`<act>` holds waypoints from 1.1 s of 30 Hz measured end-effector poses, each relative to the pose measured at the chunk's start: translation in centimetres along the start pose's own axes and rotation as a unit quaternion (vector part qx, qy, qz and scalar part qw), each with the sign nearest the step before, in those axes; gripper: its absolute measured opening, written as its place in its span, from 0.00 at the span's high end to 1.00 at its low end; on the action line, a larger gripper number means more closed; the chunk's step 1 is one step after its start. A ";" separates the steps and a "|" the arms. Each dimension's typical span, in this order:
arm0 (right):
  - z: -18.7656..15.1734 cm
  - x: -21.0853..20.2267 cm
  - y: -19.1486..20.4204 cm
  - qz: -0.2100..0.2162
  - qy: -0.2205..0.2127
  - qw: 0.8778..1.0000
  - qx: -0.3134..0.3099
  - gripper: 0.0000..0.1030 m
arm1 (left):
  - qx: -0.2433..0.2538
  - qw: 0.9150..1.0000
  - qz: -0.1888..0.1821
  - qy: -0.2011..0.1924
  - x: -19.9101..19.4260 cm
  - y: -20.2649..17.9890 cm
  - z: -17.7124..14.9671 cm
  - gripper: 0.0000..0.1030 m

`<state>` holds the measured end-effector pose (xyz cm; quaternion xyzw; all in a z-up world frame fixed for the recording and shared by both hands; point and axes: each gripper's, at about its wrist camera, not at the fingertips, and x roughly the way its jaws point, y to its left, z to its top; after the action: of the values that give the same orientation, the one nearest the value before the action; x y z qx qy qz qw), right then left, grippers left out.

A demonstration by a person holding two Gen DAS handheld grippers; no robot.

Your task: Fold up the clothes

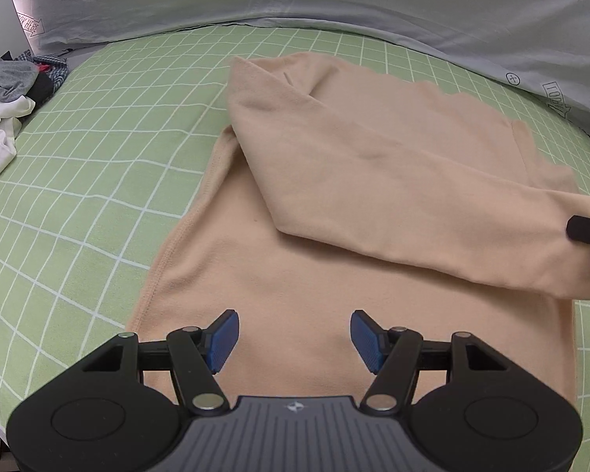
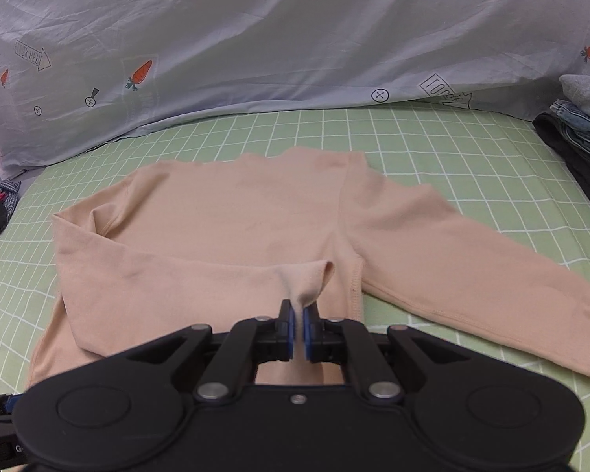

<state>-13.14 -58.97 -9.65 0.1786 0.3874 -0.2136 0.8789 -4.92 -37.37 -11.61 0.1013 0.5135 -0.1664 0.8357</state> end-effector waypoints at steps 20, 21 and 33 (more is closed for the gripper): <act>1.1 1.8 -4.6 0.072 0.003 0.997 -0.041 0.96 | -0.046 0.997 0.054 0.017 1.0 -0.6 -0.8 0.13; 1.7 1.4 -4.9 0.071 -0.009 0.997 -0.038 0.96 | -0.047 0.997 0.056 0.018 1.1 -0.6 -0.7 0.11; 5.0 2.7 -14.0 -0.058 -0.044 0.996 0.044 0.96 | -0.066 0.996 0.056 0.026 1.5 0.1 -0.7 0.02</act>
<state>-15.63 -73.82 -10.58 0.1842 0.3484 -0.2887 0.8725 -4.81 -37.34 -13.28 0.0785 0.5385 -0.0825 0.8349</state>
